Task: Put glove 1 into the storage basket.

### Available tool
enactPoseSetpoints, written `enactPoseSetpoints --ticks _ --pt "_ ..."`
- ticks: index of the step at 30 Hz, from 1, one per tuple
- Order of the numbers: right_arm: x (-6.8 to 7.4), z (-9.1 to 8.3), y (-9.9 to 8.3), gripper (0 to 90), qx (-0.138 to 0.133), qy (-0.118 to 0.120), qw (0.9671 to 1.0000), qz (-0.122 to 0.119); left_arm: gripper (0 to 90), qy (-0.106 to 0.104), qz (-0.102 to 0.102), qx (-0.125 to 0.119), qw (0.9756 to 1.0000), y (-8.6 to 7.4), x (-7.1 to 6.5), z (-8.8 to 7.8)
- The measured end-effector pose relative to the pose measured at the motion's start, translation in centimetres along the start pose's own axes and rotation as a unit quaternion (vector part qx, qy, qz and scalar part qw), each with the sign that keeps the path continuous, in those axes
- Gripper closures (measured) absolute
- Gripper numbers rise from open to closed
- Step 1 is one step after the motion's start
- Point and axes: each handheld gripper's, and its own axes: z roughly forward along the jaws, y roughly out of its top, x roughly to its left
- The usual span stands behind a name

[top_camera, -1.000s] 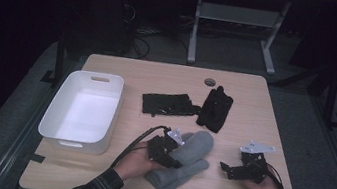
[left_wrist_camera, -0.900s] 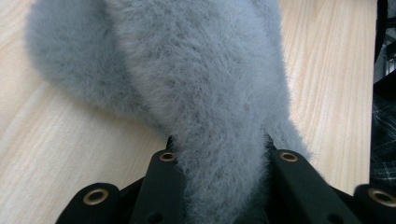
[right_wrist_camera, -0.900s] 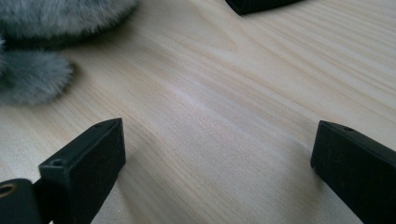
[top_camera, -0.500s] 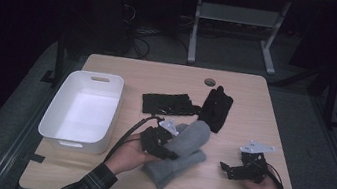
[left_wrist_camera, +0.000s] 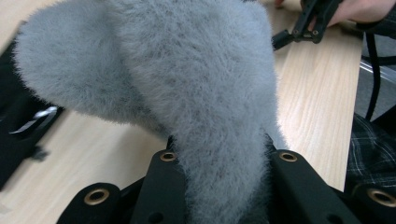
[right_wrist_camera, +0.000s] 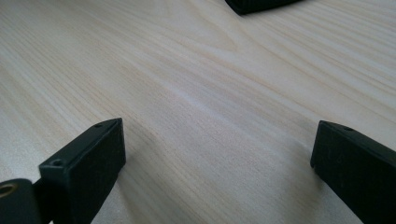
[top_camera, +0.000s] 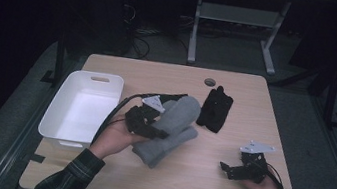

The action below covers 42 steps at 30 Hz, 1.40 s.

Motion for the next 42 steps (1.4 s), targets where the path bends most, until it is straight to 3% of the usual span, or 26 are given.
enactPoseSetpoints --ticks 7,15,20,27,31,38,42 --pt "0.0 0.0 0.0 3.0 0.001 0.001 1.0000 0.002 74.1 0.025 -0.018 -0.015 0.9994 -0.1 1.8 -3.7" --pt "0.0 0.0 0.0 3.0 0.001 0.001 1.0000 0.002 74.0 0.062 -0.048 -0.026 0.9966 -1.6 4.4 -7.9" --pt "0.0 0.0 0.0 3.0 0.001 0.001 1.0000 0.002 74.0 0.090 -0.079 -0.033 0.9922 -3.7 6.6 -10.5" --pt "0.0 0.0 0.0 3.0 0.002 -0.001 1.0000 0.004 74.0 0.112 -0.140 -0.053 0.9824 -7.7 10.6 -13.4" --pt "0.0 0.0 0.0 3.0 0.000 -0.003 1.0000 0.003 73.9 0.123 -0.166 -0.039 0.9777 -9.9 12.9 -13.6" --pt "0.0 0.0 0.0 3.0 0.000 -0.005 1.0000 0.003 73.7 0.089 -0.198 -0.005 0.9762 -12.5 14.8 -10.9" --pt "0.0 0.0 0.0 3.0 0.000 -0.005 1.0000 0.004 73.1 0.090 -0.208 0.020 0.9737 -13.4 15.4 -9.6"
